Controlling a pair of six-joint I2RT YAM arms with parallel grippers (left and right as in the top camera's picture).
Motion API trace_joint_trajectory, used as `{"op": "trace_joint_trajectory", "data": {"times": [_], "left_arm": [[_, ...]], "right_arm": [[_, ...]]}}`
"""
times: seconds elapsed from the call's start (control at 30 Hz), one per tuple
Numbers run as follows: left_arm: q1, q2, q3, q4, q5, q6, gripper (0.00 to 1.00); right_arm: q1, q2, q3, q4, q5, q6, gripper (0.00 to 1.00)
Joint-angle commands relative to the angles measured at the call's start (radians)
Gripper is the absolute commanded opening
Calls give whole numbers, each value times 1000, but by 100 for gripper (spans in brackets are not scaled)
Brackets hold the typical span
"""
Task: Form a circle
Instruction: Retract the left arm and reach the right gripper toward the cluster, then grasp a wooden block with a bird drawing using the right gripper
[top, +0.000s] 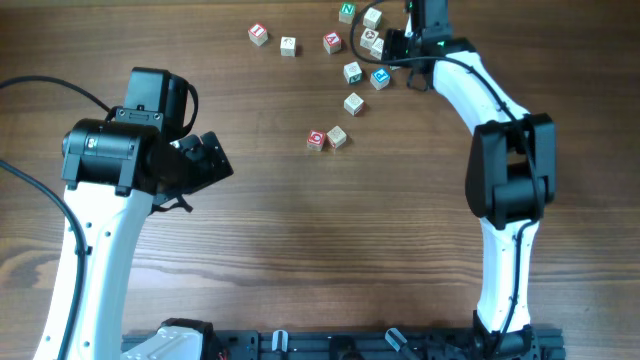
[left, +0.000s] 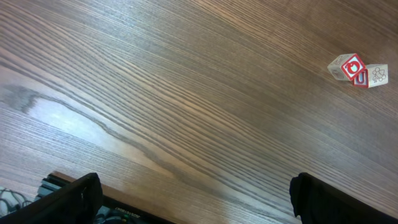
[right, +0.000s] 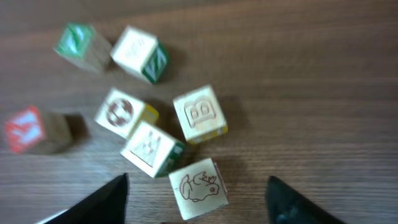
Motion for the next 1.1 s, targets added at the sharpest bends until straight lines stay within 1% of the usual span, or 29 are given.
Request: {"op": "trace_joint_trajectory", "data": {"times": [0.0, 0.07, 0.1, 0.27, 0.37, 0.43, 0.6, 0.7, 0.87, 0.93, 1.0, 1.07], "left_arm": [[0, -6, 3, 0, -17, -17, 100], [0, -6, 3, 0, -17, -17, 100], [0, -6, 3, 0, -17, -17, 100], [0, -6, 3, 0, -17, -17, 100], [0, -6, 3, 0, -17, -17, 100], [0, -6, 3, 0, -17, -17, 100], [0, -6, 3, 0, -17, -17, 100], [0, -6, 3, 0, -17, -17, 100], [0, -6, 3, 0, -17, -17, 100], [0, -6, 3, 0, -17, -17, 100], [0, -6, 3, 0, -17, -17, 100], [0, -6, 3, 0, -17, -17, 100]], "right_arm": [[5, 61, 18, -7, -24, -57, 67], [4, 64, 17, -8, -23, -58, 66], [3, 64, 17, -7, -23, -57, 64], [-8, 64, 18, 2, -22, -56, 44], [-8, 64, 18, 16, -22, -56, 41], [-8, 64, 18, 23, -22, -56, 36], [-8, 40, 20, -9, -23, -43, 34], [-9, -50, 24, -66, -23, -23, 31], [-8, -211, 24, -173, -23, -18, 29], [-8, -266, 24, -250, -23, 3, 29], [-8, -328, 24, -371, -32, 74, 28], [-8, -364, 24, -482, -111, 87, 27]]}}
